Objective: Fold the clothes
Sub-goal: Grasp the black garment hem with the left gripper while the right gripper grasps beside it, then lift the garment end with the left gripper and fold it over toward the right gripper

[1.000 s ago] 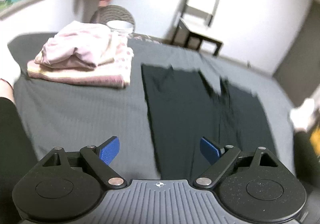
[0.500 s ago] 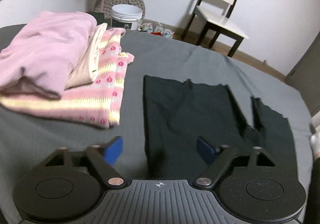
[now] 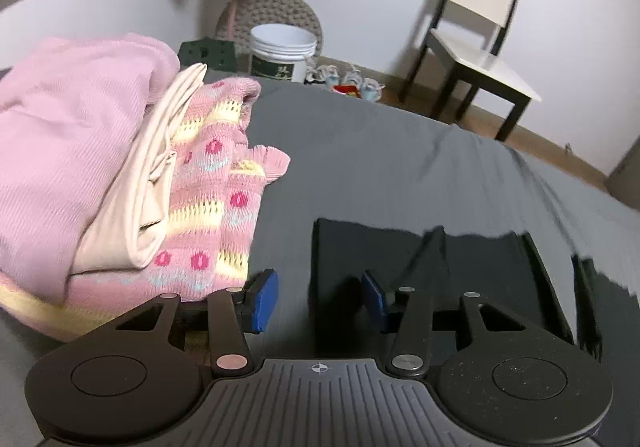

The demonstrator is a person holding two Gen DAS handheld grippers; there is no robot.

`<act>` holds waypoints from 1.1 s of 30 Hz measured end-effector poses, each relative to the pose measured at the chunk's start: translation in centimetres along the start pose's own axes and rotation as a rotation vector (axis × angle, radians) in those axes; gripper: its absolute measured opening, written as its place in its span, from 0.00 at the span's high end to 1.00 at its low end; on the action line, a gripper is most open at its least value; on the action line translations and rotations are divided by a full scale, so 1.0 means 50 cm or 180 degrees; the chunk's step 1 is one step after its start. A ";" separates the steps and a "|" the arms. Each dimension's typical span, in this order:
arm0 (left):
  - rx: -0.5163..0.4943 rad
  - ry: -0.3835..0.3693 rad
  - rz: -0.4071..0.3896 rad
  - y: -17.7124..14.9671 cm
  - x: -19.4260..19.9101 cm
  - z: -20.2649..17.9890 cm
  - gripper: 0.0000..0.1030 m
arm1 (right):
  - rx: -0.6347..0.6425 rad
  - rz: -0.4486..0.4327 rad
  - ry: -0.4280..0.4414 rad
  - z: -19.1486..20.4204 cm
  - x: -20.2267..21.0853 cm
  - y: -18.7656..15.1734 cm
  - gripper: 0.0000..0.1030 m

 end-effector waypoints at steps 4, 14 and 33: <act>-0.0060 0.0103 -0.0060 0.008 -0.013 -0.021 0.75 | 0.0024 -0.0016 -0.0054 0.007 -0.004 0.002 0.49; 0.0015 0.0249 -0.0149 0.018 -0.019 -0.040 1.00 | -0.0181 0.0014 -0.0189 -0.011 -0.013 -0.005 0.79; -0.0374 -0.0064 -0.0420 0.097 0.138 -0.165 1.00 | -0.1951 -0.0530 0.0173 -0.220 0.132 -0.039 0.91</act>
Point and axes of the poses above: each gripper's, at about its wrist camera, not at the fingertips, and x roughly against the way its jaws point, z to its left, y to its top, the point moved 8 cm from there along -x, roughly the way its jaws point, and after that the axes turned 7 degrees about y, right-handed, at the moved point
